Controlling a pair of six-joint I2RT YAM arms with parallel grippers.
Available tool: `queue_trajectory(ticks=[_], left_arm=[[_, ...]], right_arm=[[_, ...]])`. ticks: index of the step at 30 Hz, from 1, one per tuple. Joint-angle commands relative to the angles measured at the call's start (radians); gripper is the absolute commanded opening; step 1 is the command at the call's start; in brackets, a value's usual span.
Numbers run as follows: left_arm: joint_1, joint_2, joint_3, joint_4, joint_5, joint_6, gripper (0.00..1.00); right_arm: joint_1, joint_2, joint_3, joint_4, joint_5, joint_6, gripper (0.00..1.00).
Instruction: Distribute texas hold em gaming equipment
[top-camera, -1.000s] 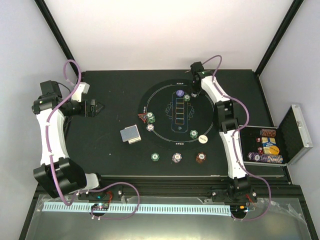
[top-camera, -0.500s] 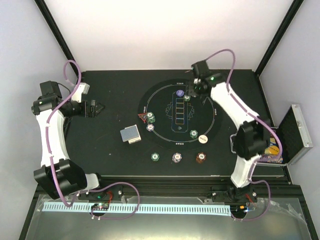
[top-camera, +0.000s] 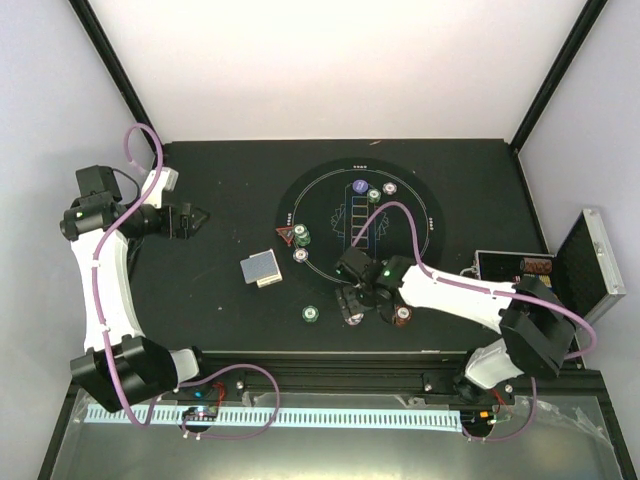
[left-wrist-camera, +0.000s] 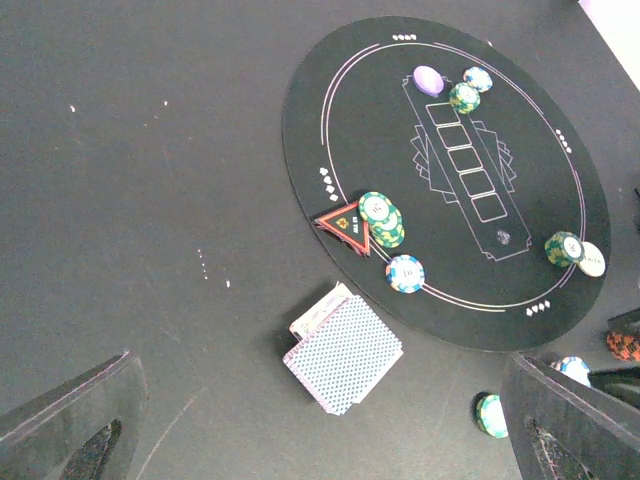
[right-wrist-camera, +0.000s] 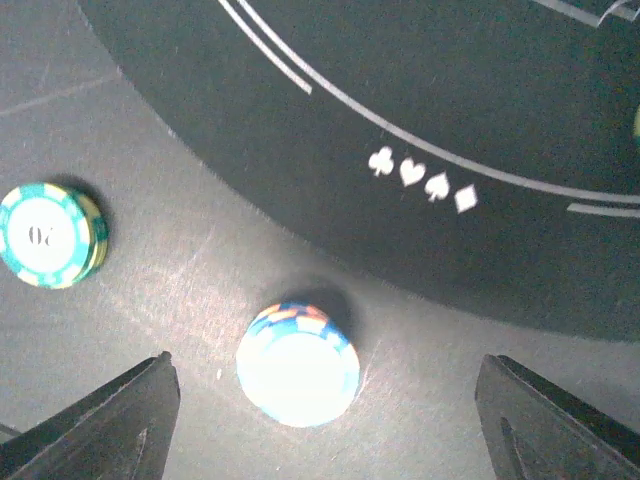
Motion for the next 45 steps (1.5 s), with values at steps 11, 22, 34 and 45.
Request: queue_trajectory(ticks=[11,22,34,45], left_arm=[[0.008,-0.031,-0.007,-0.003,0.012,0.002,0.99],[0.009,-0.027,-0.004,0.008,0.013,-0.005,0.99],[0.009,-0.022,-0.004,0.008,0.012,-0.001,0.99],[0.009,-0.020,-0.002,0.007,0.000,0.002,0.99]], right_arm=[[0.082,0.033,-0.109,0.130,-0.046,0.097,0.81],[0.083,0.087,-0.097,0.117,-0.018,0.081,0.68],[0.107,0.117,-0.062,0.093,0.024,0.089,0.58],[0.125,0.142,-0.039,0.065,0.057,0.086,0.49]])
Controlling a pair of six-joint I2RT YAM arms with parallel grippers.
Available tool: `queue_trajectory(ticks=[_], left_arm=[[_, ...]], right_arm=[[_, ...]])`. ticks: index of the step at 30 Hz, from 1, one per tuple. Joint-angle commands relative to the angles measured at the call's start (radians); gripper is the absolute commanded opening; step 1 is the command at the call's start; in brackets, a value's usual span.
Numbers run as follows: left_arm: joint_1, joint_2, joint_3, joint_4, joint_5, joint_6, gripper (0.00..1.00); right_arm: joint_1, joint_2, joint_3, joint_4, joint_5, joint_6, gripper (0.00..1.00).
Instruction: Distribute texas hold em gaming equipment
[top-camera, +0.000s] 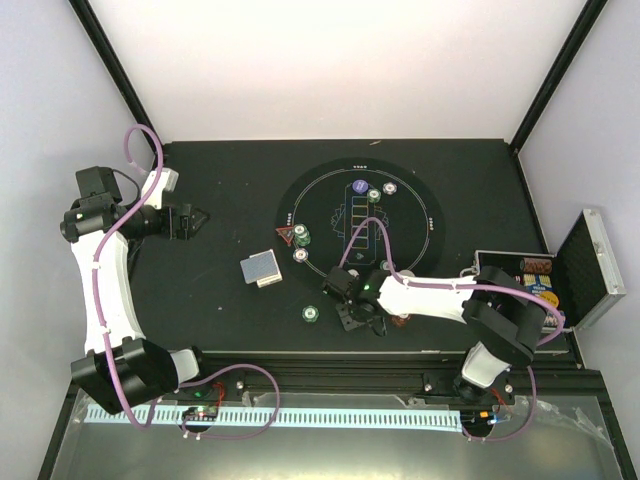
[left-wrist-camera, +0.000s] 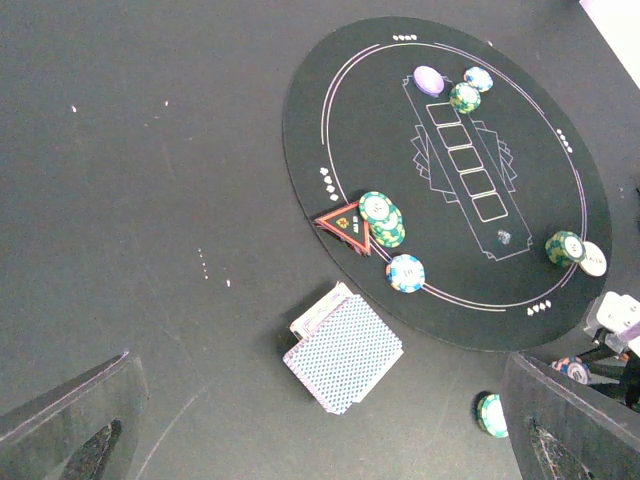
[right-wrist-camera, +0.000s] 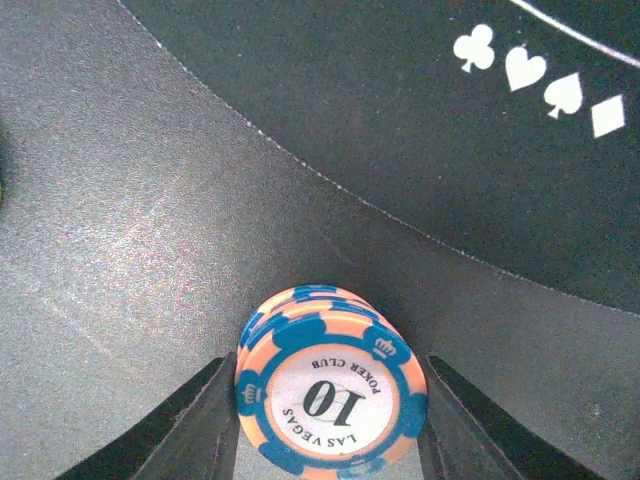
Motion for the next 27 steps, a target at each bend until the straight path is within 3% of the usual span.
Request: queue_trajectory(ticks=[1,6,14,22,27], left_arm=[[0.009,-0.008,0.006,0.004,0.002,0.003,0.99],[0.008,-0.011,0.006,0.004,-0.005,0.006,0.99],[0.009,-0.008,0.006,0.002,-0.006,0.006,0.99],[0.009,-0.010,0.008,-0.001,-0.006,0.006,0.99],[0.009,-0.014,0.010,0.000,0.000,0.003,0.99]], right_arm=[[0.017,0.019,0.039,-0.017,0.041,0.006,0.49],[0.024,0.023,0.049,-0.019,0.044,0.008,0.44],[0.026,0.002,0.065,-0.037,0.056,0.007,0.24],[0.014,-0.049,0.113,-0.107,0.105,-0.008,0.20],[-0.082,-0.123,0.165,-0.165,0.136,-0.058,0.20]])
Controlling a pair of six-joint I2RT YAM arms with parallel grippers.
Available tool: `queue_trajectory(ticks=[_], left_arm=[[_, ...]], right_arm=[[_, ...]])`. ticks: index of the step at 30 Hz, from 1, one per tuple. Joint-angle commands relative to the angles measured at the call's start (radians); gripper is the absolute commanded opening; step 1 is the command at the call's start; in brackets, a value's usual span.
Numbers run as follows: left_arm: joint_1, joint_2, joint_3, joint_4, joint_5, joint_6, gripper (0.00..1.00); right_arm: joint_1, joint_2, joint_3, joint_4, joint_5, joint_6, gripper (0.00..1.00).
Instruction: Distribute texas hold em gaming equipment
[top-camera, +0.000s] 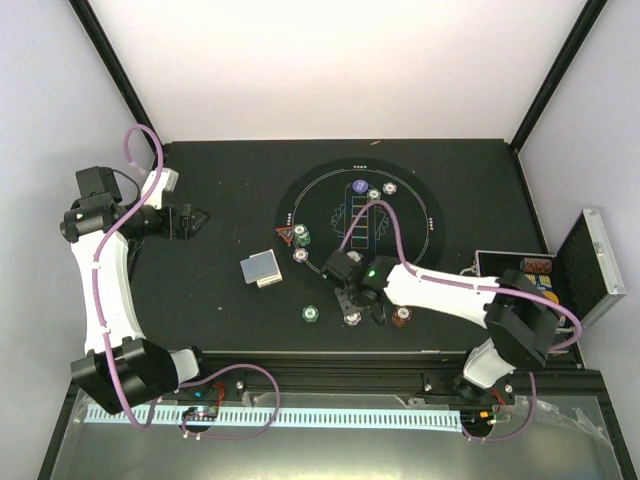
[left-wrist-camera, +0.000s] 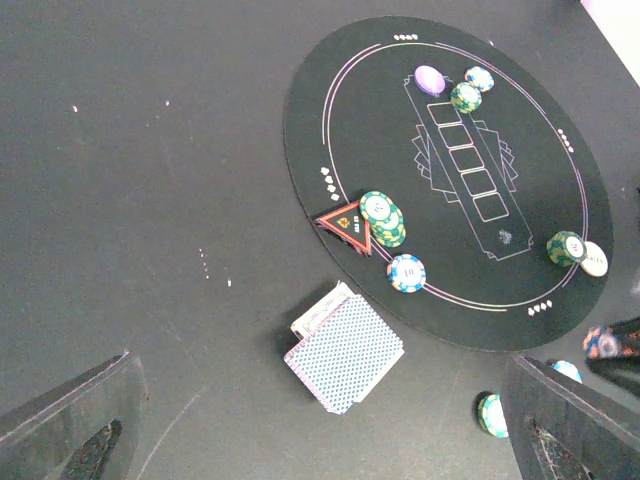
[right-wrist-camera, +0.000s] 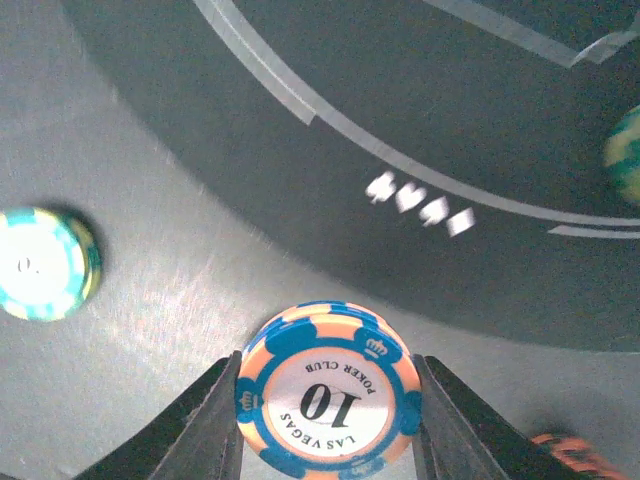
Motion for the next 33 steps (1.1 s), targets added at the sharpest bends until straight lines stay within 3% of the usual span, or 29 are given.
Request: queue_trajectory(ticks=[1,7,13,24,33], left_arm=[[0.009,-0.013,0.009,0.000,0.002,0.003,0.99],[0.008,-0.017,0.012,0.000,0.007,0.002,0.99],[0.009,-0.019,0.015,0.003,0.014,-0.003,0.99],[0.008,-0.022,0.008,0.009,0.040,-0.003,0.99],[0.009,-0.019,0.007,0.012,0.037,0.001,0.99]], right_arm=[[-0.111,-0.097,0.059,-0.057,0.067,-0.055,0.20],[-0.401,-0.149,0.065,-0.036,0.042,-0.169,0.20],[-0.593,-0.034,0.100,0.022,0.011,-0.236,0.20],[-0.685,0.194,0.155,0.106,-0.034,-0.264,0.18],[-0.698,0.263,0.142,0.130,-0.035,-0.265,0.18]])
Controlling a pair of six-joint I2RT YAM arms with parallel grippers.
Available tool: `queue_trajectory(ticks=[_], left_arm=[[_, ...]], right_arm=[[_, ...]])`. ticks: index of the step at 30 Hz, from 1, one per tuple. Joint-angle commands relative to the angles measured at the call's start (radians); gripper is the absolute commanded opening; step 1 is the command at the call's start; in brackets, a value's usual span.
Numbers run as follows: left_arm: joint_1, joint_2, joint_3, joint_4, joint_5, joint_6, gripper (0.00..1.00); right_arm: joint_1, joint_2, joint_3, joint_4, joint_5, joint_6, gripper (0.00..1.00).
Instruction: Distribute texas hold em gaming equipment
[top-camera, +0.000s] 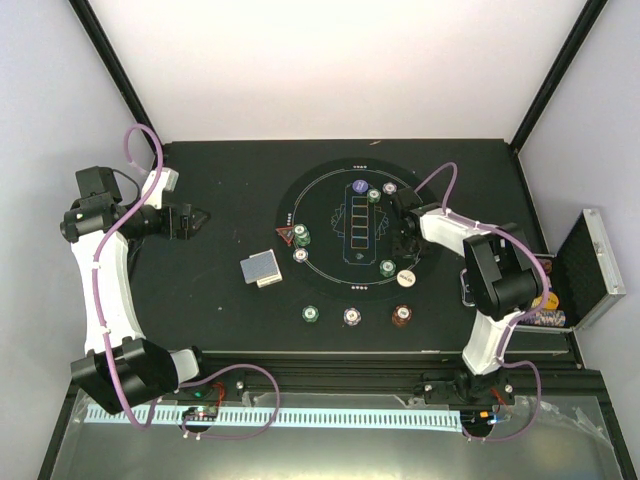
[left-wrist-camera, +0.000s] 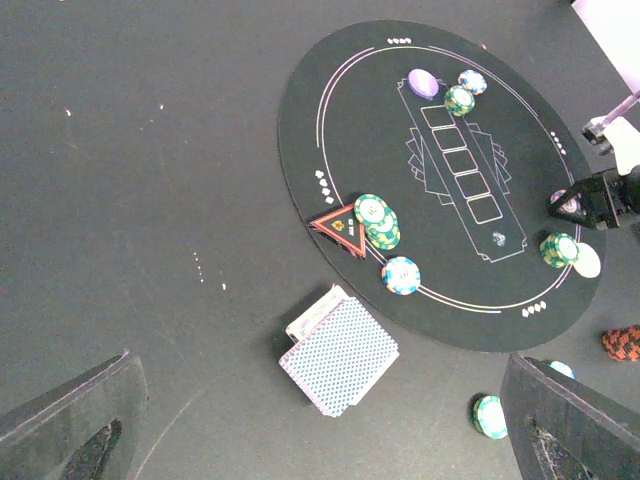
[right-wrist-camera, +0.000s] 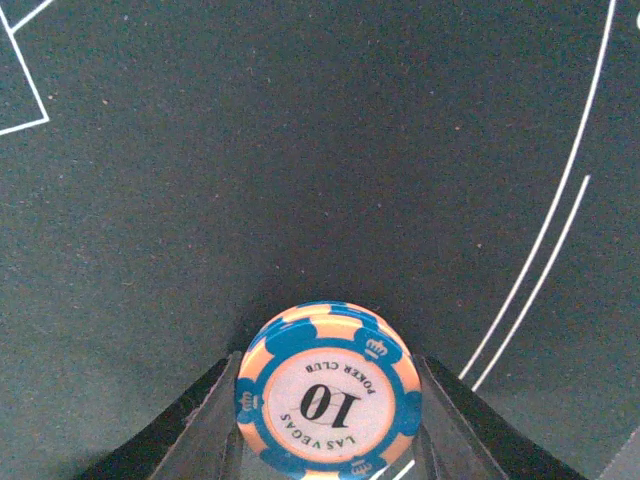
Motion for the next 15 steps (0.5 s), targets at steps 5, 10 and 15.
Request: queue_trajectory(ticks=[5,10,15], left_arm=[[0.008,-0.017,0.010,0.011,0.020,0.004,0.99],[0.009,-0.017,0.009,0.011,0.017,0.007,0.99],[0.008,-0.018,0.010,0.013,0.021,0.007,0.99]], right_arm=[[-0.017,0.027,0.009,0.025,-0.003,-0.009,0.35],[-0.016,-0.006,0.014,-0.001,0.013,-0.006,0.60],[-0.014,-0.089,0.014,-0.039,0.040,-0.007,0.68]])
